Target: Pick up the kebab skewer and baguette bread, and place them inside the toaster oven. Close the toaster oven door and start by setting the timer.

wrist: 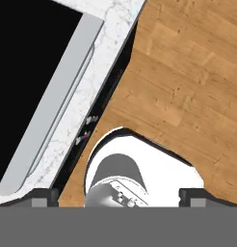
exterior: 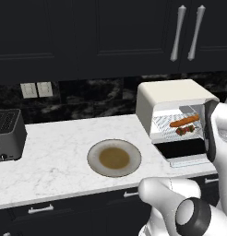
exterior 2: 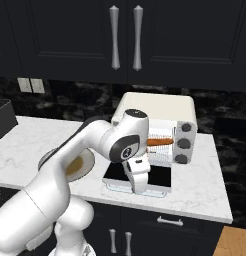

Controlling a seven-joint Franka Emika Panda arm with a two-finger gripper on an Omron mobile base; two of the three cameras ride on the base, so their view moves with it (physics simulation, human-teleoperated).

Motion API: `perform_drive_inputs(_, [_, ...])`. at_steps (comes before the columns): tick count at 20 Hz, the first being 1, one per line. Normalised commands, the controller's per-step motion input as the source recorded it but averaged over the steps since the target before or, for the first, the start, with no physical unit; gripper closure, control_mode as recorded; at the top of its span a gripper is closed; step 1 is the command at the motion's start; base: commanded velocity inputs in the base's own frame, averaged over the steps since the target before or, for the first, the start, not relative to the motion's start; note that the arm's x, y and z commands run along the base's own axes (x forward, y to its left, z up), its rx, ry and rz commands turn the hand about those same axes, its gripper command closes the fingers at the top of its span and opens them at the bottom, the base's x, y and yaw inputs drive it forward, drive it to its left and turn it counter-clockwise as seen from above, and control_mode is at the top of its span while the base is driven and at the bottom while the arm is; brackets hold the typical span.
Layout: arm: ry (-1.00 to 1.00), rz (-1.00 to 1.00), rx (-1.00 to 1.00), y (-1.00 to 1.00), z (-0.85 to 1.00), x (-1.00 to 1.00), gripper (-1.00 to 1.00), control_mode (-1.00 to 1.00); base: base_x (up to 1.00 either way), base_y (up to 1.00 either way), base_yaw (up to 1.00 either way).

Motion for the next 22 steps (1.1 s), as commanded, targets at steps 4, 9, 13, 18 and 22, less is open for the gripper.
perform_drive_inputs(4, [0.07, 0.03, 0.00, 0.00, -0.25, -0.06, -1.00, -1.00, 0.00, 0.00, 0.00])
perform_drive_inputs(9, [0.04, 0.06, 0.00, 0.00, -0.13, 0.00, -1.00, -1.00, 0.00, 0.00, 0.00])
perform_drive_inputs(13, [0.08, 0.07, 0.00, 0.00, -0.10, 0.14, -1.00, -1.00, 0.00, 0.00, 0.00])
perform_drive_inputs(18, [0.12, 0.04, 0.00, 0.00, -0.04, 0.38, -1.00, -1.00, 0.00, 0.00, 0.00])
perform_drive_inputs(22, [0.12, 0.01, 0.00, 0.00, -0.03, 0.25, -1.00, -1.00, 0.00, 0.00, 0.00])
